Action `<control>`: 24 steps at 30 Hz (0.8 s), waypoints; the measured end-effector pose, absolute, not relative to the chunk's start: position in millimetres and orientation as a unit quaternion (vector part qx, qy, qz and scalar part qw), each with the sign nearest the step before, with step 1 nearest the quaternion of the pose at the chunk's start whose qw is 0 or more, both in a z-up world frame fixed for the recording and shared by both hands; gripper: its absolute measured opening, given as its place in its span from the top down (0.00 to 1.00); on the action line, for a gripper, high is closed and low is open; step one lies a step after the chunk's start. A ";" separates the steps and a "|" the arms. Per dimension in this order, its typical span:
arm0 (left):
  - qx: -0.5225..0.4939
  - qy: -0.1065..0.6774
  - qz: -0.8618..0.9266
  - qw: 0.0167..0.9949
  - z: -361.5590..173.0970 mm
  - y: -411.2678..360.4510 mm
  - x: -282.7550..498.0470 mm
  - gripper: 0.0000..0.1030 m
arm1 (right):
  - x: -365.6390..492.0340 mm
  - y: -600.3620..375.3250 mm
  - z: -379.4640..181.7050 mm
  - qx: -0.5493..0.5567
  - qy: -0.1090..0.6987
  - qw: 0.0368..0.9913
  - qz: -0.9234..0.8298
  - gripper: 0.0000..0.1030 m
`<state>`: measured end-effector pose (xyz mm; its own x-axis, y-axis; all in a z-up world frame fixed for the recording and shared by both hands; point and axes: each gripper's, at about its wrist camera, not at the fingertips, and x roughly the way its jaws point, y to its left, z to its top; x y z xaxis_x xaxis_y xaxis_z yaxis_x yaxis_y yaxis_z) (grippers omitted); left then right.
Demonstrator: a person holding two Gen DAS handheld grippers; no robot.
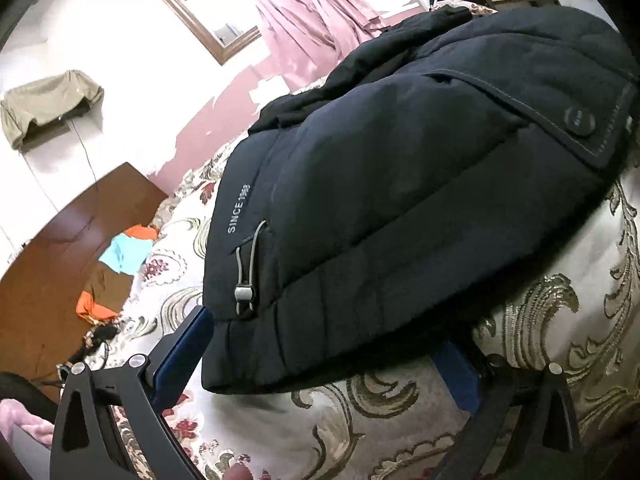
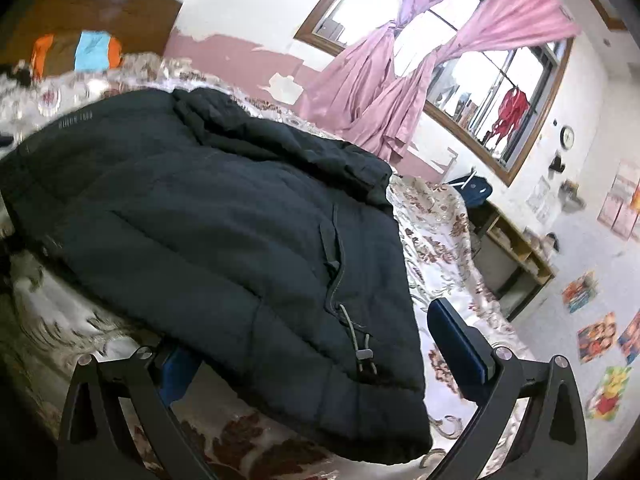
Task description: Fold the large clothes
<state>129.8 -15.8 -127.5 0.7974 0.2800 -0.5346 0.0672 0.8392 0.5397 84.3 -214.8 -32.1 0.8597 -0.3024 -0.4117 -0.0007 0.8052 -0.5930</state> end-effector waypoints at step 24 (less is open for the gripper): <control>0.274 0.270 0.096 0.918 -121.5 3.5 137.6 0.46 | 93.7 -194.4 -41.4 -0.341 0.285 0.891 -0.090 0.29</control>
<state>137.6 3.5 -121.5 0.8354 0.3240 -0.4440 -0.0270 0.8311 0.5555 93.7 -194.4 -41.4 0.8216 -0.3553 -0.4459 -0.0331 0.7510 -0.6595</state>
